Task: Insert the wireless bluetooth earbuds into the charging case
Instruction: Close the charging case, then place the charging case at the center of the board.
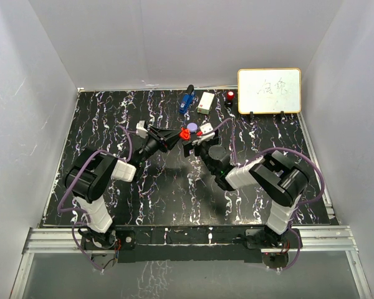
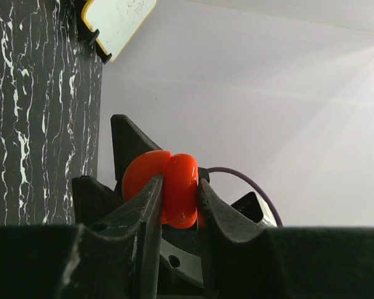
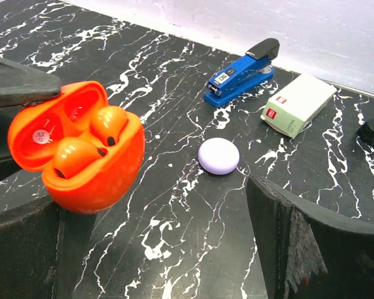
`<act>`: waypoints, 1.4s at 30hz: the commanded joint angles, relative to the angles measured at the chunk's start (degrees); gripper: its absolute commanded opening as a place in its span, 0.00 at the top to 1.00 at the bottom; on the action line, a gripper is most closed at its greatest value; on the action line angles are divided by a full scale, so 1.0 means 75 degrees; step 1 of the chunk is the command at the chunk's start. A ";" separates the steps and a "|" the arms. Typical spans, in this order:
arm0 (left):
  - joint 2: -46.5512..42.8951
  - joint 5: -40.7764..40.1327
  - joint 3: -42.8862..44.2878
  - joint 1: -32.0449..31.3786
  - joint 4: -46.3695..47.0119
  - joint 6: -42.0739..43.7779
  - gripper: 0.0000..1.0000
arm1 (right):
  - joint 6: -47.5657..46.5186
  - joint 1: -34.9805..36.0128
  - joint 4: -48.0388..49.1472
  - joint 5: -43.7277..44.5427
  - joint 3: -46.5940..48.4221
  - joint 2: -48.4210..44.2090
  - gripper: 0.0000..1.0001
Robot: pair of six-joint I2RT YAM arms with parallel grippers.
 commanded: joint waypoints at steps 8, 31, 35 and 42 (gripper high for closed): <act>-0.0420 0.0143 -0.0300 -0.0051 0.0180 0.0017 1.00 | -0.0030 -0.0269 0.1020 0.0347 0.0094 -0.0132 0.02; 0.0015 0.0390 0.0206 0.0259 -0.2997 0.2654 1.00 | 0.1220 -0.0405 -0.3907 0.2193 0.0306 -0.3085 0.02; 0.0013 0.0160 0.0590 0.0259 -0.4009 0.3433 1.00 | 0.1278 -0.0490 -0.3903 0.1993 0.0100 -0.3652 0.02; -0.0068 -0.0346 0.1341 0.0224 -0.5861 0.4773 1.00 | 0.1392 -0.0535 -0.4054 0.1802 -0.0151 -0.4236 0.02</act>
